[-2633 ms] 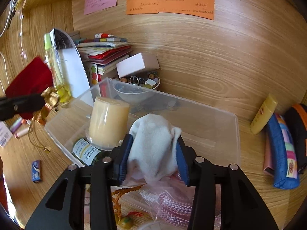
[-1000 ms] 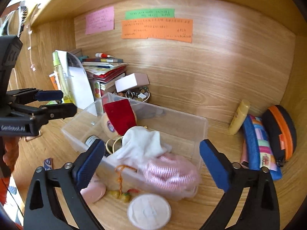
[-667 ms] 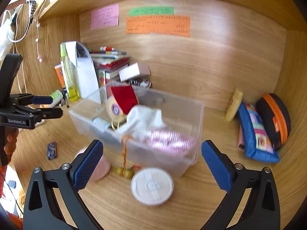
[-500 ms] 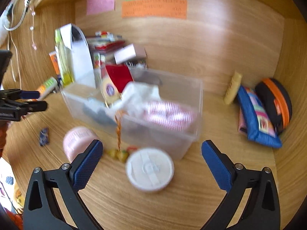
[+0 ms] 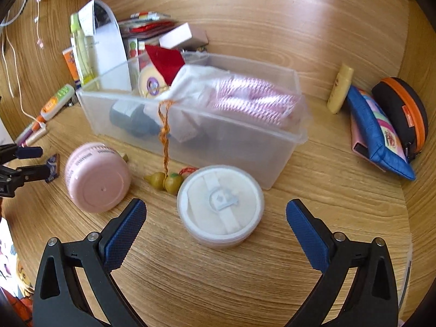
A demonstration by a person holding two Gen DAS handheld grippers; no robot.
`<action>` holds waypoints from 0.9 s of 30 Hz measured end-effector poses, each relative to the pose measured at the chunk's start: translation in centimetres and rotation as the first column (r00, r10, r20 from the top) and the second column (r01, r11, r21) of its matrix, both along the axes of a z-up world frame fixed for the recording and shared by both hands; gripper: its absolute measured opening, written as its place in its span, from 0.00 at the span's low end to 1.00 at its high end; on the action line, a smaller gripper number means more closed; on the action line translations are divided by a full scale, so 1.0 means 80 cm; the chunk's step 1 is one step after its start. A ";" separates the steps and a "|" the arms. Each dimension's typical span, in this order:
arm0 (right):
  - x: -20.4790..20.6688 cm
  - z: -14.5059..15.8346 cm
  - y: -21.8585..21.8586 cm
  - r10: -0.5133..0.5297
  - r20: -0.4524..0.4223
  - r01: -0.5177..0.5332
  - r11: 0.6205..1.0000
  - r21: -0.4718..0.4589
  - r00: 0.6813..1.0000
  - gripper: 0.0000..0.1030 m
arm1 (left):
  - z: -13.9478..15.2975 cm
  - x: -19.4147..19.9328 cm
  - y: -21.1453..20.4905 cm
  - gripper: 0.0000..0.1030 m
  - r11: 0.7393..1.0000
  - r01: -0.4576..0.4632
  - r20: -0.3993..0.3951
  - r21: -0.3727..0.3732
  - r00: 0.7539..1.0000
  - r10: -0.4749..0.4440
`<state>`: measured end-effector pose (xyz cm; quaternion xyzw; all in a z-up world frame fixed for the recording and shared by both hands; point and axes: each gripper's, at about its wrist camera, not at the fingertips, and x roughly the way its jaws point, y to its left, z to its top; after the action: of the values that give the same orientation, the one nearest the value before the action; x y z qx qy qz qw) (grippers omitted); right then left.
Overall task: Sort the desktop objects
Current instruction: 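Move the left tool to the blue Max card pack while the right approaches the white compact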
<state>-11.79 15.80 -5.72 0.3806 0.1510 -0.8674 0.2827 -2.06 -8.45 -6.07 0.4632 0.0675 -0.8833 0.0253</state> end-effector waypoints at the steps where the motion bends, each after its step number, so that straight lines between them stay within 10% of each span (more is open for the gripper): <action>1: -0.001 -0.003 -0.001 0.001 0.006 -0.001 1.000 0.006 1.000 0.99 | -0.002 -0.001 0.000 0.82 1.000 0.010 0.008 -0.001 1.000 -0.010; 13: -0.028 -0.024 0.002 -0.057 0.123 0.056 0.998 0.012 0.991 0.99 | -0.012 -0.005 0.015 0.83 0.993 0.057 0.007 -0.099 0.998 -0.056; 19: -0.028 -0.021 0.008 -0.055 0.120 0.058 0.998 -0.021 0.991 0.82 | -0.009 -0.005 0.024 0.82 0.985 0.057 -0.024 -0.165 0.998 -0.061; 23: -0.028 -0.019 0.016 -0.050 0.125 0.058 0.996 -0.065 0.991 0.62 | -0.007 -0.006 0.028 0.62 0.980 0.071 -0.046 -0.185 0.996 -0.081; 27: -0.028 -0.017 0.028 -0.082 0.139 0.097 0.989 -0.110 0.987 0.61 | -0.004 -0.006 0.021 0.49 0.983 0.052 -0.053 -0.178 0.997 -0.062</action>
<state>-14.03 18.06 -7.11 0.4275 0.0637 -0.8589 0.2746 -2.55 -6.77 -6.36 0.4350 -0.0237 -0.8993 0.0389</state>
